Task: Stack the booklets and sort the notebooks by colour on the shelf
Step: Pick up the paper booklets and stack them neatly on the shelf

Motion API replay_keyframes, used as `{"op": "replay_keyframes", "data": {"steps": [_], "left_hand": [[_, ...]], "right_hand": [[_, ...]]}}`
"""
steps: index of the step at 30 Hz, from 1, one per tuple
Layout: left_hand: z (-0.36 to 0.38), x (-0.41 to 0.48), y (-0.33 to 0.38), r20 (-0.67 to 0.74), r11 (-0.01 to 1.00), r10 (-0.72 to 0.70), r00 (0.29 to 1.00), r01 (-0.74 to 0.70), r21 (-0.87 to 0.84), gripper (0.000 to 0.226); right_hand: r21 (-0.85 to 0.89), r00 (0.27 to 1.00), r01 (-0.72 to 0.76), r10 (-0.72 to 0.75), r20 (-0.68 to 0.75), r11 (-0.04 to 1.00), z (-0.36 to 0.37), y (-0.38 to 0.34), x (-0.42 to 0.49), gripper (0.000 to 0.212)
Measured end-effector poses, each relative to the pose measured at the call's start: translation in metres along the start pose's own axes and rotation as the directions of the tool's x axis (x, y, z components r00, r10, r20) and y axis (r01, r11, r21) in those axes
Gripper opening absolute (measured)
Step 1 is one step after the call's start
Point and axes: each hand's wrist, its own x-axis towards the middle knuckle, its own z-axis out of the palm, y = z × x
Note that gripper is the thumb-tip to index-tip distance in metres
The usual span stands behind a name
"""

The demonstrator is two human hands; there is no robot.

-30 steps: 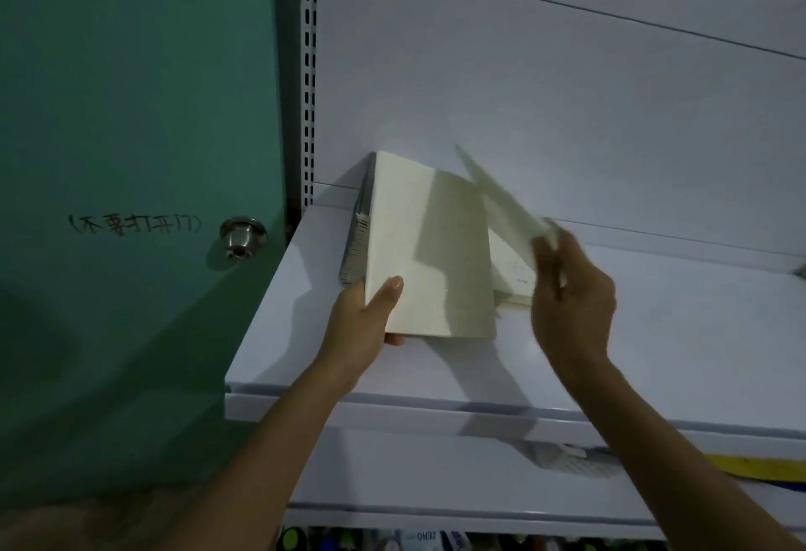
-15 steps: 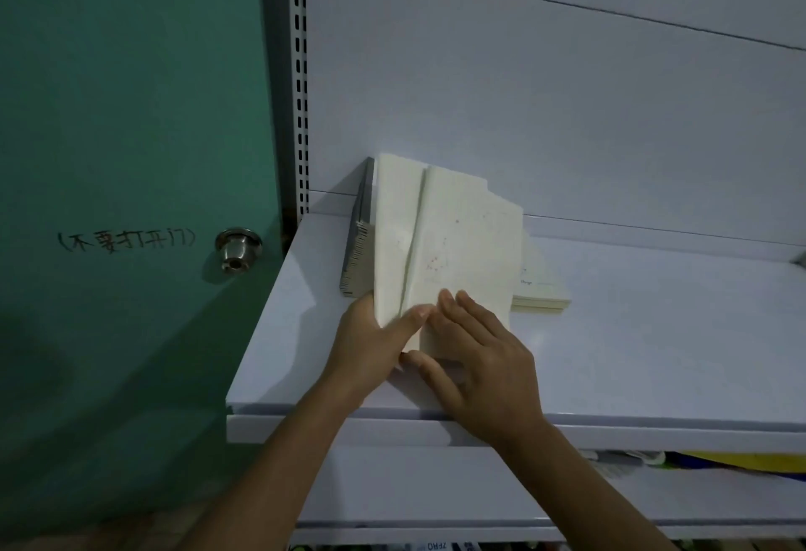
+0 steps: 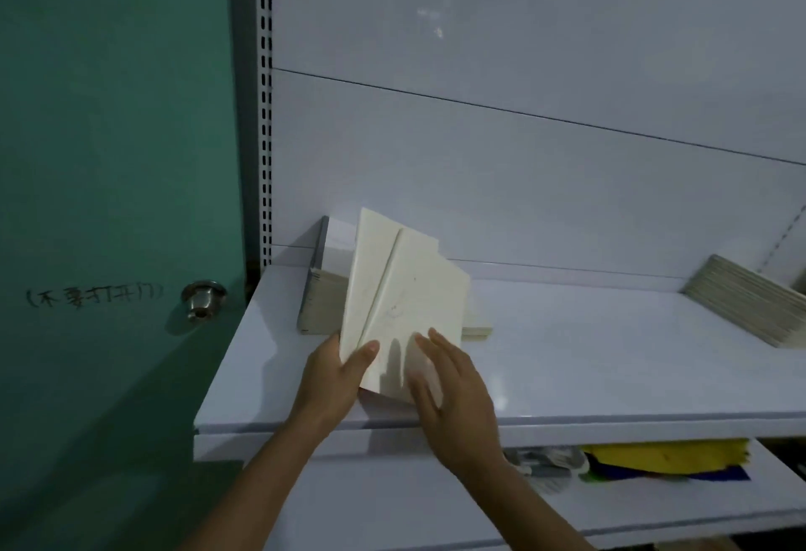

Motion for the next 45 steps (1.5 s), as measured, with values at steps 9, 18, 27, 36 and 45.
{"op": "replay_keyframes", "data": {"steps": [9,18,27,36,45], "left_hand": [[0.119,-0.114,0.052,0.220,0.942,0.068,0.973,0.009,-0.334,0.031],[0.265,-0.222,0.066,0.396,0.945,0.014,0.918,0.117,-0.305,0.031],[0.369,-0.267,0.098,0.472,0.945,0.068,0.879,0.095,-0.312,0.033],[0.420,-0.246,0.116,0.682,0.971,0.099,0.725,0.080,-0.226,0.032],[0.530,-0.178,0.101,0.511,0.938,0.007,0.859,0.172,-0.302,0.036]], "right_hand": [[0.770,0.758,-0.544,0.590,0.280,0.334,-0.156,0.070,-0.057,0.045],[0.833,0.685,-0.442,0.725,0.074,0.333,-0.287,0.144,-0.197,0.032],[0.842,0.638,-0.409,0.770,-0.012,0.352,-0.371,0.182,-0.267,0.037],[0.842,0.594,-0.371,0.797,-0.108,0.391,-0.402,0.231,-0.262,0.036],[0.806,0.538,-0.394,0.822,-0.188,0.442,-0.421,0.322,-0.191,0.023]]}}
